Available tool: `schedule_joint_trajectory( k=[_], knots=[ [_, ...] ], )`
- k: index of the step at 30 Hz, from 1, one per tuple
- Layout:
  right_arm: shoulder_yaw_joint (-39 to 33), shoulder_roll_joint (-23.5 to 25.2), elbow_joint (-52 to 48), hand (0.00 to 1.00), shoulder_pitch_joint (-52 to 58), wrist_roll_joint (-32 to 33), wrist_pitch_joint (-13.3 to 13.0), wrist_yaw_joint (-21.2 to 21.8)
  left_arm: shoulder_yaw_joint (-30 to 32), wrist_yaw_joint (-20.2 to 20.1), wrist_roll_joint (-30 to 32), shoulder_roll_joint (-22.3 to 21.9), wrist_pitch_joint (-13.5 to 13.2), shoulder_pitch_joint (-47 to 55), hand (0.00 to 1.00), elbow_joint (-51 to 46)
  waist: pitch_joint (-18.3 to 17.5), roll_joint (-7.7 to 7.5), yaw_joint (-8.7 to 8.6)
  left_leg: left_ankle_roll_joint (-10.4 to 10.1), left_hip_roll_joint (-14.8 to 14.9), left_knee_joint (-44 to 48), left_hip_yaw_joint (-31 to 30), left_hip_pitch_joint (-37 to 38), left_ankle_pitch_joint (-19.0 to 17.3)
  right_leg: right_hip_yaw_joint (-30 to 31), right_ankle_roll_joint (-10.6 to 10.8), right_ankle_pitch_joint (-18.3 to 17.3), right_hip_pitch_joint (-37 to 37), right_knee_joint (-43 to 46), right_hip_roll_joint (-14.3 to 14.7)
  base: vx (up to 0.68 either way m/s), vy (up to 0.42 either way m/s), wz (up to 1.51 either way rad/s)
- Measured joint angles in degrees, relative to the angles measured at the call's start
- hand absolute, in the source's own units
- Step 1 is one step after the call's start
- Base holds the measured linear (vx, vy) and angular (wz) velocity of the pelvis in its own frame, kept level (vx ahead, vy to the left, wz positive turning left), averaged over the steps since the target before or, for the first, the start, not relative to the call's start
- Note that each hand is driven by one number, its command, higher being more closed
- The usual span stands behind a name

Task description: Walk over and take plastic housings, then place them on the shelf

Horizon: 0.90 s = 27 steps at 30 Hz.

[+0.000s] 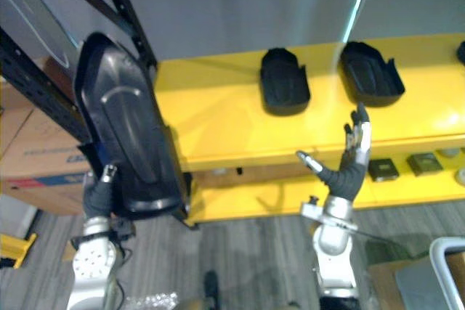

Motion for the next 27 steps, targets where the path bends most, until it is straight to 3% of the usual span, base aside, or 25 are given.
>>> schedule_joint_trajectory(
  k=[2,7,12,18,25,27],
  knots=[
    [0.0,-1.5,0.0,0.00,-1.1,0.1,0.6,1.4,0.1,0.2,-0.2,3.0,3.6,-5.7,1.00,5.2,1.3,0.49,-0.30,0.2,0.0,0.0,0.1,-0.4,0.4,0.2,0.0,0.0,-0.8,0.3,0.0,-0.06,0.020,-0.03],
    [0.7,-3.5,-1.4,0.00,-4.8,3.0,0.8,5.5,1.7,0.3,-3.9,7.5,8.4,-17.4,1.00,17.4,3.3,0.68,-2.00,0.5,0.2,0.3,1.2,-2.2,1.2,1.6,0.1,0.9,-3.5,1.2,0.0,-0.02,0.015,-0.11],
    [4.1,-5.2,-4.1,0.00,-9.0,6.5,1.1,10.4,1.3,1.5,-8.4,11.4,10.0,-28.7,1.00,28.8,6.6,1.00,-3.56,0.6,0.2,0.3,2.0,-2.2,1.4,3.4,0.1,0.9,-5.1,2.7,-0.2,0.00,0.008,-0.14],
    [8.8,-6.7,-4.2,0.00,-9.5,9.8,3.4,15.2,1.0,1.9,-11.6,13.7,10.3,-32.0,1.00,33.4,8.0,3.31,-3.91,0.3,1.1,0.2,3.5,-3.1,1.8,5.0,-0.3,0.1,-8.5,5.7,0.2,-0.05,0.000,-0.11],
    [12.3,-7.3,-7.6,0.00,-8.6,11.8,3.9,17.6,1.0,2.1,-13.7,15.4,12.8,-38.1,1.00,36.8,9.8,3.33,-4.16,-0.2,2.0,0.2,5.9,-4.6,1.2,5.8,-0.6,-0.4,-11.8,8.9,0.1,-0.08,-0.005,-0.01],
    [13.3,-7.3,-9.2,0.00,-8.4,11.8,3.9,18.1,0.9,2.0,-13.8,16.0,13.6,-39.2,1.00,37.5,10.0,2.97,-4.63,-2.2,1.9,0.3,8.1,-4.9,-1.1,5.9,-0.7,0.0,-12.2,8.3,-1.0,-0.05,0.022,0.04]
  ],
)
